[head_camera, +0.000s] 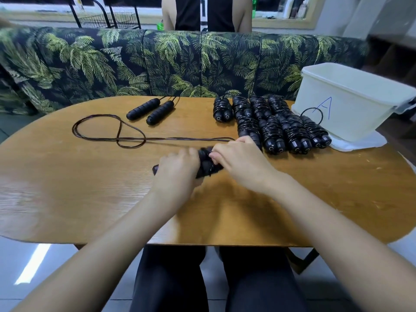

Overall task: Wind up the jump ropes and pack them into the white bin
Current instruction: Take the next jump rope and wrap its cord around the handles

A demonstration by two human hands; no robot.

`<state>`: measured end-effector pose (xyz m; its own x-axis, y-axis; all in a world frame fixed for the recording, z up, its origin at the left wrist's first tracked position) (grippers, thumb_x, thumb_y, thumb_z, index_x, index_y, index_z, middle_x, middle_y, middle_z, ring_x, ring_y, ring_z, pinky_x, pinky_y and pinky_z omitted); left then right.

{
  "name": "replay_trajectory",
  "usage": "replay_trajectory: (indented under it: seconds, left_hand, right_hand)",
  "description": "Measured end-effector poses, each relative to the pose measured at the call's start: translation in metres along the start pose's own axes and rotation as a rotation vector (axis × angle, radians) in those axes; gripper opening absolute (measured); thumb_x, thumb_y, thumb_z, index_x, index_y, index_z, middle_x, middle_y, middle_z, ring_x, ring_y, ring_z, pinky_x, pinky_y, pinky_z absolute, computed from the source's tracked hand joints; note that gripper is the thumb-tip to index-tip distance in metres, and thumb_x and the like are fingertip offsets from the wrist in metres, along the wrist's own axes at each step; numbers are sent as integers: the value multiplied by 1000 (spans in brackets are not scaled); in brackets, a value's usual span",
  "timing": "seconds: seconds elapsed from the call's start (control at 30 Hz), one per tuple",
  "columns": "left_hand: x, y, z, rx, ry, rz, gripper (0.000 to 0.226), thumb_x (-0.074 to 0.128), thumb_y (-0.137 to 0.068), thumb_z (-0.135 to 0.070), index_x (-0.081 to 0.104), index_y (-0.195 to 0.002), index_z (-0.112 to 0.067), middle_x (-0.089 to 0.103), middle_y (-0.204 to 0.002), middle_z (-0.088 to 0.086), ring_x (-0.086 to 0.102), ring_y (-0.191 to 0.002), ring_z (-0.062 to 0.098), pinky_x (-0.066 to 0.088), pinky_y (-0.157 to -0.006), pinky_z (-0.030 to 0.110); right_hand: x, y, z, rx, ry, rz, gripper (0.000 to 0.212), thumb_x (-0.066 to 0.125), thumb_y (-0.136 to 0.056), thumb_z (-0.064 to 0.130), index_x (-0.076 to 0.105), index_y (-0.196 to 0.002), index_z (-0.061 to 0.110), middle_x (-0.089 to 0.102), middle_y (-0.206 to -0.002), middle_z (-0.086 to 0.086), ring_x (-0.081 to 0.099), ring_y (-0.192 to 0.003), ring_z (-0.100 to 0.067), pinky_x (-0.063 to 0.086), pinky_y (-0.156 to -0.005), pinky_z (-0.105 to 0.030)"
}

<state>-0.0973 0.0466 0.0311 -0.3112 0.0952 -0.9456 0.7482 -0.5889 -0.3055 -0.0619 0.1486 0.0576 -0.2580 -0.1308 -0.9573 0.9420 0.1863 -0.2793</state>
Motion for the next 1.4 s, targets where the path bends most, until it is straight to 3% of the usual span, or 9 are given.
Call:
replay_trajectory:
  seconds: [0.13, 0.23, 0.37, 0.53, 0.67, 0.83, 1.1, 1.27, 1.4]
  left_hand:
    - [2, -15, 25, -232, 514, -14, 46, 74, -73, -32, 55, -107, -6, 66, -94, 11, 62, -88, 35, 45, -66, 34]
    - [-12, -17, 33, -231, 770, -63, 43, 78, -66, -18, 61, -103, -4, 64, -83, 4, 59, -78, 25, 36, -60, 25]
    - [-15, -12, 14, -73, 888, 92, 57, 77, -54, -22, 53, -105, -14, 63, -75, -1, 51, -63, 13, 41, -57, 24]
    - [-9, 7, -14, 221, 801, 216, 55, 77, -56, -12, 43, -100, -17, 62, -72, 1, 53, -60, 18, 46, -56, 34]
    - [-2, 16, -20, 260, 384, 304, 46, 65, -65, -23, 38, -103, -22, 56, -71, -2, 57, -68, 30, 50, -58, 40]
    - [-16, 16, -32, 385, -146, -12, 49, 74, -51, -12, 48, -93, -14, 54, -55, 3, 52, -44, 29, 20, -40, 24]
    - [4, 9, -24, 152, -121, -127, 55, 84, -32, -10, 52, -76, -13, 46, -43, 0, 45, -39, 24, 22, -46, 24]
    - [6, 2, -14, -29, 37, -56, 42, 65, -70, -10, 27, -90, -15, 49, -69, 3, 54, -65, 31, 29, -54, 32]
    - [7, -7, 14, -240, 420, 72, 46, 75, -65, -27, 43, -94, -12, 53, -76, 6, 53, -69, 32, 40, -56, 34]
  right_hand:
    - [10, 25, 11, 37, -326, -77, 27, 32, -101, 31, 54, -87, 22, 49, -69, 17, 49, -69, -9, 36, -83, -36]
    - [31, 45, 7, 84, -720, -1, 26, 36, -98, 28, 55, -81, 24, 47, -63, 13, 44, -60, -7, 37, -66, -33]
    - [54, 50, -17, 135, -941, 156, 27, 42, -97, 20, 60, -80, 8, 52, -69, -4, 50, -65, -1, 40, -70, -18]
    - [58, 32, -44, 107, -742, 365, 18, 51, -95, 2, 59, -81, 10, 62, -81, 3, 58, -80, -9, 46, -80, -27]
    - [45, 6, -39, -154, -217, 395, 21, 47, -99, 23, 60, -83, 25, 53, -71, 12, 48, -80, -13, 24, -101, -24]
    - [29, -13, -28, -147, -19, 405, 27, 43, -101, 36, 59, -81, 27, 60, -78, 13, 46, -85, -8, 16, -103, -30]
    - [14, -13, -9, -57, 246, 134, 35, 26, -104, 31, 46, -76, 22, 54, -75, 10, 43, -79, -18, 29, -96, -39]
    - [4, -2, 11, -8, 301, -54, 38, 27, -102, 31, 55, -79, 19, 65, -78, 2, 60, -78, -26, 35, -87, -41]
    - [14, 24, 21, -12, 94, -269, 35, 33, -97, 31, 57, -75, 18, 57, -65, 6, 55, -64, -20, 38, -77, -37]
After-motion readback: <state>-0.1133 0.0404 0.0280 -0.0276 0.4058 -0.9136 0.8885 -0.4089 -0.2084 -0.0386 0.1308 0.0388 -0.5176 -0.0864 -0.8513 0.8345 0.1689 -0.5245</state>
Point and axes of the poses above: each hand's wrist, its own y-axis away from the middle knuckle, its own x-axis out of the palm, z = x × y, the point moved 7 cm from there along -y, towards the middle knuckle
